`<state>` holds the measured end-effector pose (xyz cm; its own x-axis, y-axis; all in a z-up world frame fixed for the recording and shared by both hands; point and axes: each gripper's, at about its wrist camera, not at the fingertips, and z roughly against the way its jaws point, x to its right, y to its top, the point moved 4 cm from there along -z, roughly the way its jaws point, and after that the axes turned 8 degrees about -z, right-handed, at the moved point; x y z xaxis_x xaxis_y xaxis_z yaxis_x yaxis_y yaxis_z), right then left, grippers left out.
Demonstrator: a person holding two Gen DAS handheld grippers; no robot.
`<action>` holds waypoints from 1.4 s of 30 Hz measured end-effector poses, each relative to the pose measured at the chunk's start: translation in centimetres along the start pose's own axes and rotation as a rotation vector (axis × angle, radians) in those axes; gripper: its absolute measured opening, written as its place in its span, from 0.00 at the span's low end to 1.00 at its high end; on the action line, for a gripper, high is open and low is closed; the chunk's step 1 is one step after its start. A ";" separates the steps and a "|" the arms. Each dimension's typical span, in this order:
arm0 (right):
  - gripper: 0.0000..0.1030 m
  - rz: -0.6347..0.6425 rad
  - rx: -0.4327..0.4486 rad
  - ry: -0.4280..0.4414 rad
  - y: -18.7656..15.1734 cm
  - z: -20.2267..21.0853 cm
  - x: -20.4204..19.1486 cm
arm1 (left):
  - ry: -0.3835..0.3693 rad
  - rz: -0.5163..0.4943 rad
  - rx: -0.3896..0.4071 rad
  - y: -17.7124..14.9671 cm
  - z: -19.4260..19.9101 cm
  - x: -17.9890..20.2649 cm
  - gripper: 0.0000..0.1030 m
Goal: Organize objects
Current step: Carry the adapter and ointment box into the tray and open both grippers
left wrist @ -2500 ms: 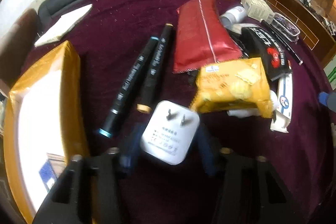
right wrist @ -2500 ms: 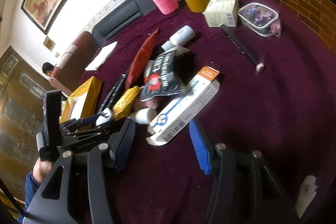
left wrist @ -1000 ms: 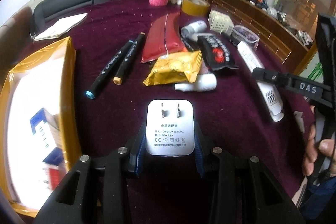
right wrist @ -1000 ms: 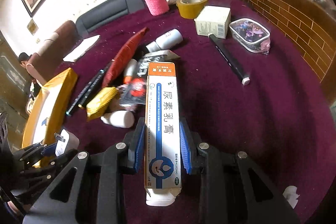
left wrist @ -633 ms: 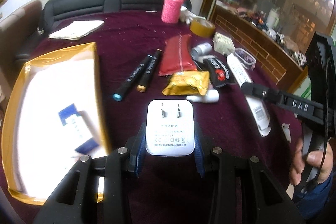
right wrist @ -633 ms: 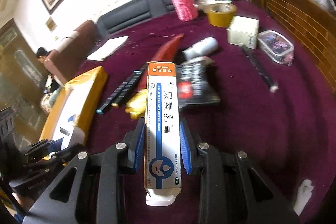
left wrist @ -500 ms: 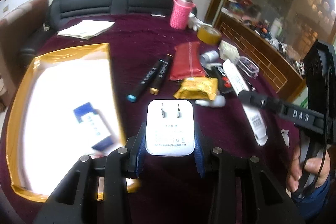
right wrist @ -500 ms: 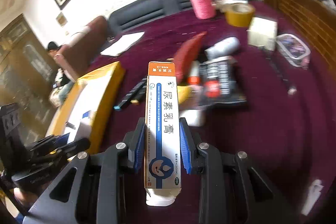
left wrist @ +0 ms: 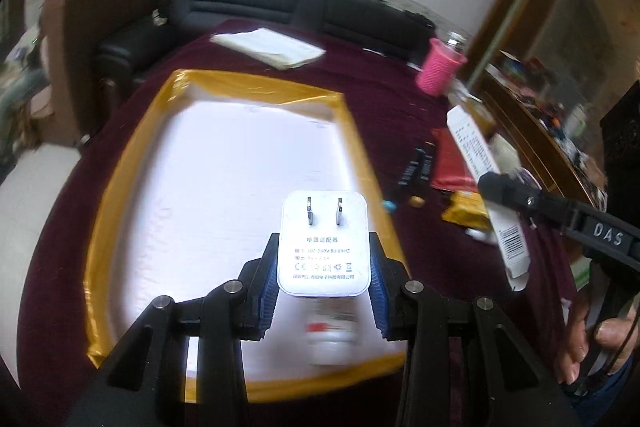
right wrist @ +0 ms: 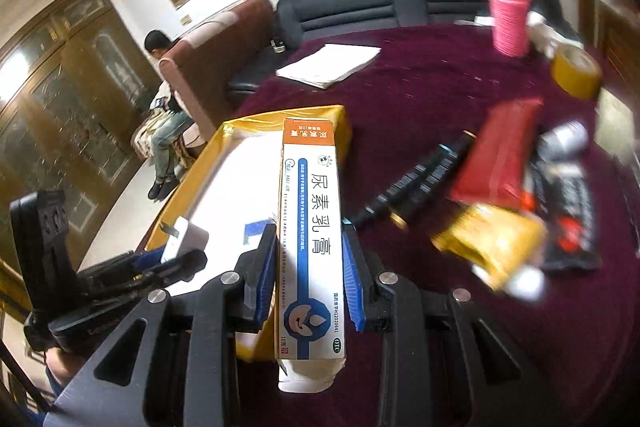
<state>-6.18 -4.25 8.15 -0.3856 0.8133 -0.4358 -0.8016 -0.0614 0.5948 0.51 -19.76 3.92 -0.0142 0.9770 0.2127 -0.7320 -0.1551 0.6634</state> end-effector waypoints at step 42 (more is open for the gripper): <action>0.26 0.121 -0.223 -0.188 3.3 -16.0 -3.4 | -0.009 -0.022 -0.161 -2.0 -4.5 -0.8 0.37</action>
<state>-14.80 -16.45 0.79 -0.4094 0.8839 -0.2262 -0.8437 -0.2724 0.4627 -1.08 -19.60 -0.80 0.0090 0.9784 0.2064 -0.8321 -0.1072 0.5442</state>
